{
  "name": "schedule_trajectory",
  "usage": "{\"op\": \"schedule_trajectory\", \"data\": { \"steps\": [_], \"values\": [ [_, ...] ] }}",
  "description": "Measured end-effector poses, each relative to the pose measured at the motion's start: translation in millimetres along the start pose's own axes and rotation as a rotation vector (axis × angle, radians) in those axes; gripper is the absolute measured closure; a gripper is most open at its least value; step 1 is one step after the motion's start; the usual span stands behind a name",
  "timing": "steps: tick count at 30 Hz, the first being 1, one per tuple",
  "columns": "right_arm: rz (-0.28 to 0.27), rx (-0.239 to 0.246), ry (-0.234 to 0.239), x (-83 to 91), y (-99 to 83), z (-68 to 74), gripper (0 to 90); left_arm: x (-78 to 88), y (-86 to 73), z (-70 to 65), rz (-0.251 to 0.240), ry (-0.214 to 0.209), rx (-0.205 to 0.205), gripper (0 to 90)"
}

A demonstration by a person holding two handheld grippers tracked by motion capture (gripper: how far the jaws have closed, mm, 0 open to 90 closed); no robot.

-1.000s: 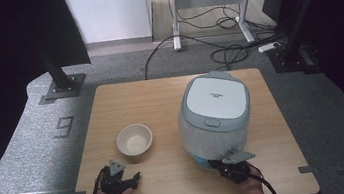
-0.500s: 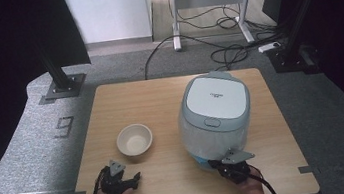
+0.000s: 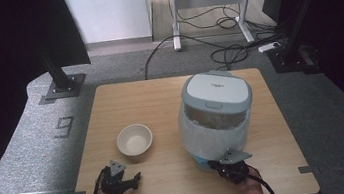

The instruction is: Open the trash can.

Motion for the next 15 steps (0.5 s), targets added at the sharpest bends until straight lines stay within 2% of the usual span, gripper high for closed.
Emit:
{"op": "schedule_trajectory", "data": {
  "steps": [5, 15],
  "values": [
    [0.026, 0.008, 0.008, -3.9, -3.9, 1.5, 89.9, 0.0, -0.1, -0.1, -0.001, -0.001, -0.001, 21.9],
    [0.029, 0.001, 0.017, -4.2, -4.4, 1.1, 89.8, 0.1, -0.1, -0.2, -0.001, -0.002, -0.002, 22.0]
  ]
}}
Point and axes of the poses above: each handheld gripper's, and its own axes: x roughly backward along the jaws, y roughly out of its top, z roughly to its left, the point moved 5 cm from there along -x, roughly forward along the jaws
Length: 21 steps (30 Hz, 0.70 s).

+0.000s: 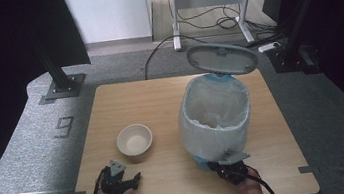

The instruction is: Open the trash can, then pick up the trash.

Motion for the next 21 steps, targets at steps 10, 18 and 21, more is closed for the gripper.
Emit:
{"op": "schedule_trajectory", "data": {
  "steps": [10, 18, 21],
  "values": [
    [-0.003, -0.001, 0.000, -0.1, 0.0, 0.0, 89.8, 0.1, 0.0, -0.2, 0.000, 0.000, 0.000, 22.2],
    [-0.001, 0.001, -0.001, 0.0, 0.1, 0.1, 89.8, 2.1, -0.8, -1.4, 0.005, -0.010, 0.000, 23.4],
    [-0.002, 0.003, -0.001, 0.0, 0.0, 0.0, 89.8, 3.2, -0.2, -0.1, 0.007, -0.025, 0.016, 25.0]
  ]
}}
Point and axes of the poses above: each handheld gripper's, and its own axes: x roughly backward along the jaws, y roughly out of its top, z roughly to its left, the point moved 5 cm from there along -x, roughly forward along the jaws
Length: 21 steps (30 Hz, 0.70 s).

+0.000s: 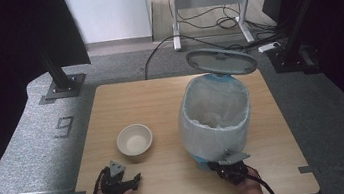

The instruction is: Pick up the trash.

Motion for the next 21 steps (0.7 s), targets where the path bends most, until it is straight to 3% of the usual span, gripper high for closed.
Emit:
{"op": "schedule_trajectory", "data": {
  "steps": [4, 9, 14, 21],
  "values": [
    [-0.005, 0.007, -0.004, -0.1, 0.1, -0.4, 89.7, 6.3, 3.1, 3.4, -0.003, -0.006, 0.017, 28.0],
    [-0.008, 0.008, -0.008, 0.0, -0.2, 0.1, 89.7, 22.3, 15.2, 7.9, -0.045, -0.014, 0.044, 31.3],
    [-0.009, 0.003, -0.008, 0.0, -0.4, 0.1, 89.7, 27.4, 21.6, 6.6, -0.064, -0.015, 0.044, 33.7],
    [-0.011, 0.008, -0.009, 0.0, -0.6, 0.3, 89.7, 31.6, 29.2, 10.9, -0.089, -0.014, 0.075, 34.8]
  ]
}}
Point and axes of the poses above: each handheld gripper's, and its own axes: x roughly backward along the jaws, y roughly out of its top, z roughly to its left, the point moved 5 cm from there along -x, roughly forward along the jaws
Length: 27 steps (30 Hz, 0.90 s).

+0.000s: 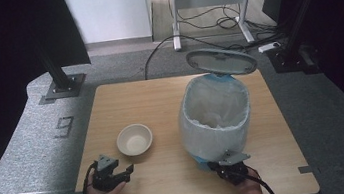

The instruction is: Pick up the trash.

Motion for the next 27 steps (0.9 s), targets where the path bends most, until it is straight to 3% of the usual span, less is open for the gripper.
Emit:
{"op": "schedule_trajectory", "data": {
  "steps": [9, 15, 21, 27],
  "values": [
    [0.002, 0.004, -0.007, 0.1, 0.0, 0.7, 89.8, -13.0, 20.1, 16.3, 0.008, 0.024, 0.010, 36.2],
    [0.003, 0.016, -0.013, 0.1, 0.2, 1.2, 89.8, -29.2, 35.3, 36.5, 0.017, 0.036, 0.060, 38.4],
    [0.001, 0.011, -0.010, 0.1, 0.0, 1.1, 89.7, -45.2, 36.4, 48.5, 0.064, 0.030, 0.079, 40.1],
    [0.000, 0.009, -0.010, 0.2, -0.1, 1.1, 89.7, -56.4, 35.1, 49.5, 0.087, 0.012, 0.090, 42.6]
  ]
}}
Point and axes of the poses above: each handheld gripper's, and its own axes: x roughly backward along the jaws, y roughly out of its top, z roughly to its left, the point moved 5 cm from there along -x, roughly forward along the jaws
